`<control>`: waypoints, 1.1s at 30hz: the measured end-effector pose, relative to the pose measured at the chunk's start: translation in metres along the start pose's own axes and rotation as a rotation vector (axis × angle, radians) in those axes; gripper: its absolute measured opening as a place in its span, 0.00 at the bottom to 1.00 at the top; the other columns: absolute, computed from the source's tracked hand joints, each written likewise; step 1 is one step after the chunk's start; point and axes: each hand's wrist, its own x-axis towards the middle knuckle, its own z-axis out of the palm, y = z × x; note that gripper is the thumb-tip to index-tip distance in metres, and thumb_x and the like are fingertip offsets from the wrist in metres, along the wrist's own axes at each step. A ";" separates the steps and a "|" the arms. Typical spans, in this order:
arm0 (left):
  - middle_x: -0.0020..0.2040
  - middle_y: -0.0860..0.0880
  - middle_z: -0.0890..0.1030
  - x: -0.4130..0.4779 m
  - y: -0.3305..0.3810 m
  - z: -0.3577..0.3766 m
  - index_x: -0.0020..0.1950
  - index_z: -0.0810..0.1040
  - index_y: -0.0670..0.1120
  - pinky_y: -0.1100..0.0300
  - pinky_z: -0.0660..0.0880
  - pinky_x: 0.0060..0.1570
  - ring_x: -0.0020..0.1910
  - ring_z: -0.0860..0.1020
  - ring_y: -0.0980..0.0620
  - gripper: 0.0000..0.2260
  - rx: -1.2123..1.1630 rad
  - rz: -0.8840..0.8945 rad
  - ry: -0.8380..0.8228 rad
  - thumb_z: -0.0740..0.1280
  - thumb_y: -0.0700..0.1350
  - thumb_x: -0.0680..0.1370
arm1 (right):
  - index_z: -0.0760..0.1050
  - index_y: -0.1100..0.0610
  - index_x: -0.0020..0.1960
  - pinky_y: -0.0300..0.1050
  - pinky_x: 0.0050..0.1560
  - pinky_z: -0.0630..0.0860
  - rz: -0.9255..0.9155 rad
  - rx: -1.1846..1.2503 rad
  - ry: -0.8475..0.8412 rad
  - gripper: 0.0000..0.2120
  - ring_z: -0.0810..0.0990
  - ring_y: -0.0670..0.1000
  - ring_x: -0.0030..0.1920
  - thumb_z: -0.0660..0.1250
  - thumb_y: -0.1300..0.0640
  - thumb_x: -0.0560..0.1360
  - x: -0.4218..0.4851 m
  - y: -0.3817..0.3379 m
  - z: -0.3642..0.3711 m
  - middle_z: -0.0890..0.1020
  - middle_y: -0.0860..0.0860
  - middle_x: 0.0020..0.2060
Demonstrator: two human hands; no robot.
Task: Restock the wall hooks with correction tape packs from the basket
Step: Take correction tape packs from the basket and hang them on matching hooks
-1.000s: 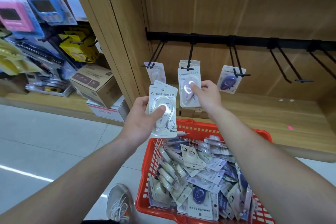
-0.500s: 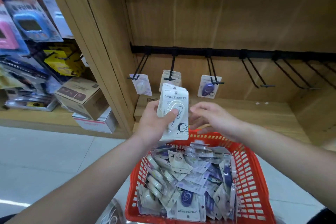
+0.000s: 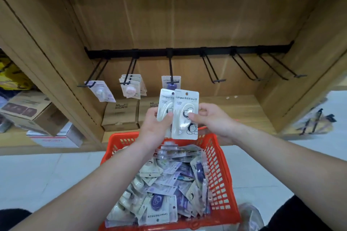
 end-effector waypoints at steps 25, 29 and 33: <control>0.53 0.51 0.86 0.051 -0.024 0.051 0.60 0.75 0.46 0.64 0.80 0.41 0.47 0.85 0.55 0.10 0.131 -0.004 -0.067 0.71 0.42 0.80 | 0.74 0.50 0.60 0.62 0.58 0.81 0.106 -0.270 0.368 0.13 0.83 0.56 0.56 0.65 0.44 0.81 0.082 0.029 -0.096 0.84 0.50 0.56; 0.53 0.51 0.86 0.058 -0.019 0.060 0.58 0.76 0.47 0.48 0.84 0.51 0.47 0.86 0.51 0.10 0.226 0.022 -0.106 0.73 0.43 0.79 | 0.68 0.58 0.75 0.50 0.60 0.73 0.147 -0.613 0.381 0.29 0.76 0.59 0.66 0.64 0.40 0.82 0.081 0.026 -0.109 0.78 0.55 0.67; 0.52 0.51 0.86 0.073 -0.005 0.076 0.58 0.77 0.46 0.52 0.84 0.45 0.46 0.86 0.51 0.10 0.295 0.079 -0.152 0.73 0.43 0.79 | 0.70 0.55 0.73 0.52 0.56 0.78 0.075 -0.851 0.277 0.27 0.79 0.57 0.62 0.65 0.40 0.80 0.072 0.027 -0.126 0.80 0.54 0.65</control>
